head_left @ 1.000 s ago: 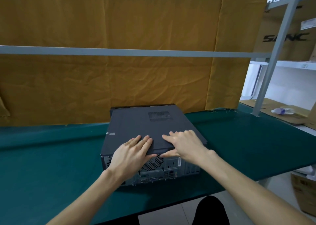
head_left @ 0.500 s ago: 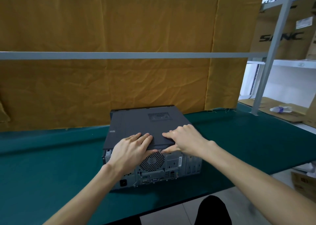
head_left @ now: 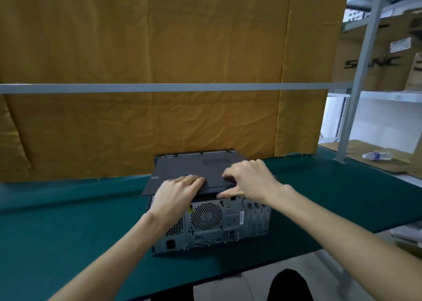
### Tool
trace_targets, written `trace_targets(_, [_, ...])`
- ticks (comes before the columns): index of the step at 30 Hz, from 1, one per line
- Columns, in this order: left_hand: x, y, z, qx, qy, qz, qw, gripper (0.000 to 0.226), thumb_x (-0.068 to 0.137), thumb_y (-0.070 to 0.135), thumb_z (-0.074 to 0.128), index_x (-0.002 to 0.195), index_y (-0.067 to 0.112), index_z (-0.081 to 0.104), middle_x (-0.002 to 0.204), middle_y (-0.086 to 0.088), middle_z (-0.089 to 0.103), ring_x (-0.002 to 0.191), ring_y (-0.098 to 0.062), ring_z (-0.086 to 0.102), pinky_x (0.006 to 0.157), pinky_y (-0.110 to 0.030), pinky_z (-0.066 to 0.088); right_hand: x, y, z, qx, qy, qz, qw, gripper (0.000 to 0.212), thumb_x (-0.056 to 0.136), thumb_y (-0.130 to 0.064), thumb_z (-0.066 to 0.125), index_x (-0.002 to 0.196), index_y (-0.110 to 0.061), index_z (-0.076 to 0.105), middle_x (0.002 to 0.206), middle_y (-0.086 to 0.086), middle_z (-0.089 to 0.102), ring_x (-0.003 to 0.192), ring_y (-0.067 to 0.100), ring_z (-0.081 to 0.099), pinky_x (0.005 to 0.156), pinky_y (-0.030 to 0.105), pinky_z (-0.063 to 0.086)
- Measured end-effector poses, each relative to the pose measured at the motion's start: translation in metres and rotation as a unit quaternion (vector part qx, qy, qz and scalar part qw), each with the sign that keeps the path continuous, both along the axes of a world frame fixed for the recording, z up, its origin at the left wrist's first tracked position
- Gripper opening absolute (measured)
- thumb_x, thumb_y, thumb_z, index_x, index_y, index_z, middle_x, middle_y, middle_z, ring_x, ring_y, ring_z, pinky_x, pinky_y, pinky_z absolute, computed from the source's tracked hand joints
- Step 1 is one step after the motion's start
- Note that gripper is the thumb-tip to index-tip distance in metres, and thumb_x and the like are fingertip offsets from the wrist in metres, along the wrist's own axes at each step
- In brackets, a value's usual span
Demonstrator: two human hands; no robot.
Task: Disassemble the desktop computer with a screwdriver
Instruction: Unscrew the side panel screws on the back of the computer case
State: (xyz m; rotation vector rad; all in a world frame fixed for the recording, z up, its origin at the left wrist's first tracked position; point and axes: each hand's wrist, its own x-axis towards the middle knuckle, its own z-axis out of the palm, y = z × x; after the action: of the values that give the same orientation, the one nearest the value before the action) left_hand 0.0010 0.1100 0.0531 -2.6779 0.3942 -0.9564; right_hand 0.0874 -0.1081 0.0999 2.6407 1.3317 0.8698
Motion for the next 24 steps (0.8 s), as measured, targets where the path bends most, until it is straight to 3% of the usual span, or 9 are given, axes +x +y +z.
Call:
trace_targets(2, [0.003,0.000,0.016,-0.016,0.008,0.034,0.999,0.058,0.071,0.007,0.084,0.126,0.012,0.065,0.117,-0.005,0.072,0.095,-0.025,0.074,0.059,-0.036,0.060,-0.009,0.001,0.005,0.050,-0.074,0.044,0.995,0.038,0.086,-0.044,0.073,0.114,-0.017,0.066,0.106,0.002,0.065,0.096,0.025,0.062,0.072,0.036,0.049])
trace_targets(4, [0.010,0.000,0.035,-0.031,-0.022,0.046,0.998,0.047,0.078,0.009,0.079,0.123,0.014,0.065,0.114,-0.004,0.072,0.094,-0.026,0.073,0.058,-0.038,0.058,-0.014,0.004,0.009,0.080,-0.168,0.094,0.978,0.024,0.083,-0.014,0.070,0.104,-0.012,0.058,0.095,0.006,0.057,0.085,0.025,0.053,0.073,0.036,0.045])
trace_targets(6, [0.016,0.001,0.054,-0.064,-0.068,0.041,0.995,0.028,0.084,0.011,0.075,0.111,0.016,0.066,0.096,-0.001,0.072,0.079,-0.027,0.071,0.049,-0.035,0.051,-0.016,0.003,0.011,0.101,-0.165,0.154,0.969,0.011,0.088,-0.012,0.064,0.093,-0.013,0.054,0.082,0.003,0.055,0.072,0.021,0.048,0.066,0.033,0.041])
trace_targets(9, [0.023,0.004,0.078,-0.174,-0.158,0.009,0.972,0.004,0.095,0.013,0.065,0.097,0.017,0.064,0.078,0.001,0.067,0.061,-0.027,0.064,0.044,-0.034,0.043,-0.010,0.001,0.014,0.150,0.036,0.095,0.983,0.021,0.093,-0.030,0.064,0.079,-0.022,0.051,0.067,-0.007,0.053,0.060,0.016,0.048,0.056,0.031,0.038])
trace_targets(11, [0.028,0.001,0.091,-0.279,-0.198,-0.018,0.940,0.013,0.103,0.021,0.057,0.091,0.017,0.063,0.072,0.004,0.065,0.055,-0.022,0.059,0.045,-0.032,0.042,0.001,0.006,0.016,0.202,0.189,0.019,0.961,0.026,0.094,-0.044,0.064,0.079,-0.024,0.058,0.070,-0.007,0.059,0.063,0.014,0.055,0.056,0.030,0.040])
trace_targets(13, [0.033,-0.008,0.101,-0.399,-0.205,-0.061,0.892,0.019,0.104,0.026,0.054,0.088,0.019,0.063,0.068,0.009,0.062,0.053,-0.010,0.054,0.046,-0.028,0.039,0.013,0.016,0.017,0.293,0.343,0.018,0.892,0.032,0.097,-0.046,0.062,0.092,-0.015,0.067,0.078,0.002,0.067,0.060,0.011,0.061,0.055,0.030,0.046])
trace_targets(17, [0.052,-0.034,0.109,-0.614,-0.177,-0.135,0.757,0.030,0.102,0.023,0.059,0.075,0.011,0.056,0.061,0.004,0.053,0.054,-0.006,0.038,0.051,-0.021,0.031,0.039,0.017,0.014,0.450,0.586,-0.002,0.674,0.052,0.099,-0.045,0.060,0.125,-0.001,0.053,0.100,0.022,0.068,0.064,0.026,0.072,0.058,0.038,0.060])
trace_targets(21, [0.087,-0.057,0.106,-0.767,-0.113,-0.139,0.616,0.023,0.101,0.024,0.060,0.089,0.005,0.066,0.072,-0.005,0.055,0.065,-0.014,0.041,0.060,-0.031,0.036,0.065,-0.010,0.000,0.594,0.602,-0.074,0.529,0.054,0.098,-0.028,0.067,0.136,0.001,0.040,0.094,0.025,0.065,0.070,0.032,0.070,0.071,0.045,0.064])
trace_targets(24, [0.120,-0.075,0.097,-0.815,-0.077,-0.127,0.560,0.021,0.101,0.027,0.061,0.084,0.015,0.066,0.071,0.000,0.054,0.063,-0.011,0.043,0.061,-0.027,0.039,0.090,-0.040,-0.006,0.715,0.587,-0.029,0.378,0.036,0.096,-0.001,0.064,0.129,0.006,0.050,0.108,0.031,0.068,0.081,0.034,0.071,0.065,0.040,0.062])
